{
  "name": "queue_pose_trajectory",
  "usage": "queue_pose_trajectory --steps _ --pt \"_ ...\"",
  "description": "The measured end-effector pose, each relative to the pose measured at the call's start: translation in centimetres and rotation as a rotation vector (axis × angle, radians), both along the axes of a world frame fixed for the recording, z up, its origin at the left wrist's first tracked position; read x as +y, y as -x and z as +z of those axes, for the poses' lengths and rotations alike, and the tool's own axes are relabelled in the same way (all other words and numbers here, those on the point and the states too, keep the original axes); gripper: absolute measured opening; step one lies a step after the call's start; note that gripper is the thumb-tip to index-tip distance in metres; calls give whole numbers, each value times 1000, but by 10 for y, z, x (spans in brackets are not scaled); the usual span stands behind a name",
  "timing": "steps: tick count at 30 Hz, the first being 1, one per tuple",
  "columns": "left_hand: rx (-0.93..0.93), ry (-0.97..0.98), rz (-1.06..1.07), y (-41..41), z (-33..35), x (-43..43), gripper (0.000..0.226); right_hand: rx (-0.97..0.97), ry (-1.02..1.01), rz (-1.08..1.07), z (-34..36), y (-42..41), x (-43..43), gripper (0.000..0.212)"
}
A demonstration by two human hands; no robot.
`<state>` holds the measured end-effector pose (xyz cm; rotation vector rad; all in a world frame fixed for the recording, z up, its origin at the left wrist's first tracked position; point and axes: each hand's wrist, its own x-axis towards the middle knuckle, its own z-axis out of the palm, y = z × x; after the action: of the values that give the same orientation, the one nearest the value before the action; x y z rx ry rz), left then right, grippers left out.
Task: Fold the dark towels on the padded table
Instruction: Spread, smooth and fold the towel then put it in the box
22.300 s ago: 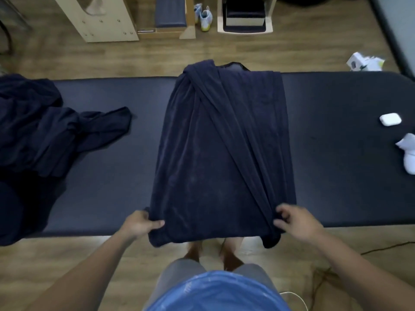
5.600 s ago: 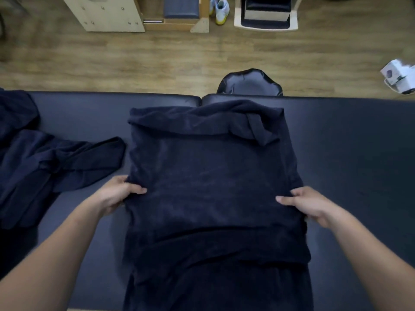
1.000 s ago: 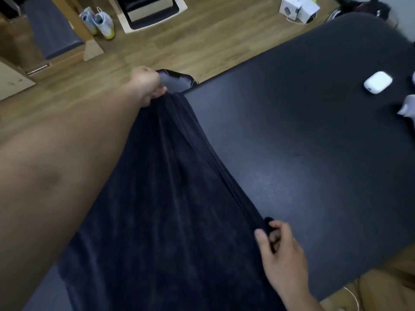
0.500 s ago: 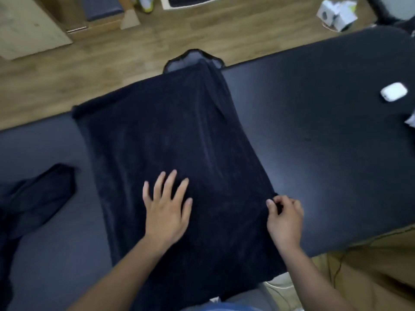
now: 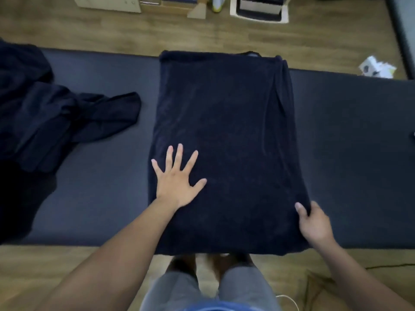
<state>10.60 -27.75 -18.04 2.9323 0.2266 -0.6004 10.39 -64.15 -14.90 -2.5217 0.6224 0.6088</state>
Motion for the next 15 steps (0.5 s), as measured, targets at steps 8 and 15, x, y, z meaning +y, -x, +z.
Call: queue_pose_trajectory --steps 8,15 --pt "37 50 -37 36 10 -8 87 22 154 -11 -22 59 0 45" --pt "26 -67 -11 64 20 -31 81 118 123 39 -7 57 -14 40"
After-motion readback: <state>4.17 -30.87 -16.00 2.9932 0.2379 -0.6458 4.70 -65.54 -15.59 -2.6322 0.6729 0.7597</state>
